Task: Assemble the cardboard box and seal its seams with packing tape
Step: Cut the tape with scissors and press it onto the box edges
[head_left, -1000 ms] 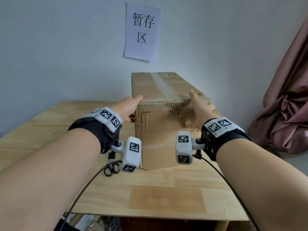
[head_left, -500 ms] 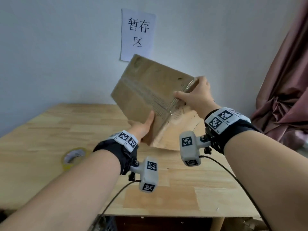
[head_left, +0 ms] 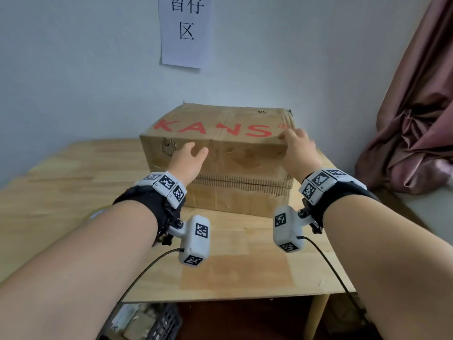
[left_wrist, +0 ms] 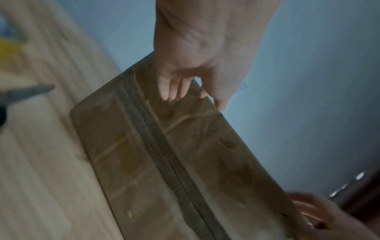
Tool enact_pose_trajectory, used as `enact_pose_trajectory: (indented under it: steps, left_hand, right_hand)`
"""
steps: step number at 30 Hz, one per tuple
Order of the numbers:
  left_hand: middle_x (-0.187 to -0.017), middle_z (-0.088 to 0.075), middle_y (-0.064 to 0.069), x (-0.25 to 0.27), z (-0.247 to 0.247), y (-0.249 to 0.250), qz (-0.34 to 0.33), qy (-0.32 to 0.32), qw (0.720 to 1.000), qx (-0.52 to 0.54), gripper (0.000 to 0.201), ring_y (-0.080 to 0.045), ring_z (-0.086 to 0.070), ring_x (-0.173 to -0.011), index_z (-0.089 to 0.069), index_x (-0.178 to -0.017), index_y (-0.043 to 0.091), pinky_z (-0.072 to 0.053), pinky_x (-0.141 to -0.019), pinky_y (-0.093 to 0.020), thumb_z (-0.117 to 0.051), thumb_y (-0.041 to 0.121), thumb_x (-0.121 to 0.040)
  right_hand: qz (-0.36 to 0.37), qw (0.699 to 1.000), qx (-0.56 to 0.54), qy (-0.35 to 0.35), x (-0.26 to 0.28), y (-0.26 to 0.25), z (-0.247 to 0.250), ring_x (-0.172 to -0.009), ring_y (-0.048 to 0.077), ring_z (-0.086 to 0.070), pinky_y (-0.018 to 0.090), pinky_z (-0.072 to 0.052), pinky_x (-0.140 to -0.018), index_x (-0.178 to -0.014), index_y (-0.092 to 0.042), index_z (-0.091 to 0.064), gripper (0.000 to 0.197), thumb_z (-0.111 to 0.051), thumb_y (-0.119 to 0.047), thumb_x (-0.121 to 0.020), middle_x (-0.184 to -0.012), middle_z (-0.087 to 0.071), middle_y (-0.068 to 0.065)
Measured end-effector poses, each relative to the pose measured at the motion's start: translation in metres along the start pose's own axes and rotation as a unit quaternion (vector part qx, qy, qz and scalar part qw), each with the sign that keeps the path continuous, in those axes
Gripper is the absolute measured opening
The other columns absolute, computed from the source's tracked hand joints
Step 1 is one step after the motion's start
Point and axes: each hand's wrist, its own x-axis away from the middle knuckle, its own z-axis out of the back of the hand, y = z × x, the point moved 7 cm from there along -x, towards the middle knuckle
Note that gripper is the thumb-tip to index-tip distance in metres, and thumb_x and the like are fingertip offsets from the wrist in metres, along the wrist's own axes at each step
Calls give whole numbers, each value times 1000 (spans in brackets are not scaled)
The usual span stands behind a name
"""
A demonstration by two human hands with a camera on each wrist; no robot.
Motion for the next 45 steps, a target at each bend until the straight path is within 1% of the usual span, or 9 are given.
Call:
enact_pose_trajectory:
  steps: [7, 15, 19, 23, 26, 29, 34, 41, 45]
  left_hand:
    - [-139, -34, -16, -24, 58, 6, -75, 158, 973, -149, 46, -33, -31, -130, -45, -132, 12, -26, -109, -42, -46, 40, -95]
    - [-137, -40, -22, -64, 81, -22, 71, 43, 981, -177, 73, -37, -44, -123, -26, -141, -1, -40, -93, -41, -39, 54, -94]
    - [-109, -60, -19, -76, 82, -26, 82, 14, 978, -190, 74, -31, -57, -93, -50, -124, -4, -45, -73, -33, -40, 62, -91]
    - [-91, -62, -14, -80, 80, -45, 119, 17, 975, -188, 81, -28, -58, -83, -61, -110, 1, -42, -70, -31, -32, 72, -86]
    - [-110, -62, -15, -84, 77, -50, 133, 21, 984, -119, 74, -28, -56, -86, -59, -115, 1, -40, -70, -30, -42, 67, -86]
    - [-95, -58, -12, -81, 79, -41, 125, 69, 983, -114, 75, -26, -53, -78, -46, -119, -3, -40, -62, -31, -55, 62, -83]
    - [-66, -50, -2, -73, 82, -37, 74, 119, 978, -155, 60, -19, -50, -56, -53, -85, 8, -31, -47, -25, -53, 68, -80]
    - [-73, -65, -5, -60, 94, -26, -10, 216, 976, -25, 52, -22, -57, -65, -65, -81, 9, -38, -51, -27, -57, 61, -82]
    - [-90, -69, -3, -63, 86, -34, -62, 178, 981, 53, 39, -22, -64, -83, -64, -99, 10, -53, -75, -37, -63, 47, -85]
  right_hand:
    - [-120, 991, -40, 48, -20, -6, 14, -97, 33, -57, 39, -47, -83, -107, -10, -54, 36, -40, -39, -91, -108, -60, 12]
    - [-238, 968, 47, -59, -44, -10, -12, -136, 38, -28, 58, -14, -113, -148, -12, -19, 83, -45, -61, -86, -146, -31, 24]
    - [-250, 961, -49, -104, -63, -6, -10, -131, 39, -37, 49, -32, -109, -148, -4, -16, 93, -55, -56, -82, -144, -36, 23]
    - [-309, 948, -44, -57, -60, 15, -9, -131, 36, -36, 47, -30, -109, -144, -4, -22, 125, -57, -86, -56, -140, -40, 18]
    - [-322, 942, -84, -30, -59, 22, -4, -129, 36, -37, 45, -31, -108, -140, 0, -27, 122, -66, -81, -56, -139, -41, 18]
    - [-315, 946, -76, -28, -58, 24, 1, -127, 35, -39, 46, -31, -108, -136, -5, -34, 125, -67, -85, -46, -136, -44, 17]
    - [-274, 959, -66, 16, -58, 21, 23, -126, 35, -41, 46, -29, -107, -129, -12, -42, 111, -65, -85, -50, -132, -47, 15]
    - [-224, 959, -127, 120, -64, 11, 44, -128, 34, -38, 48, -27, -106, -132, -12, -41, 96, -66, -75, -64, -134, -43, 13]
    - [-223, 930, -244, 163, -60, 34, 27, -129, 28, -39, 48, -28, -108, -138, -17, -38, 83, -74, -53, -72, -137, -40, 6]
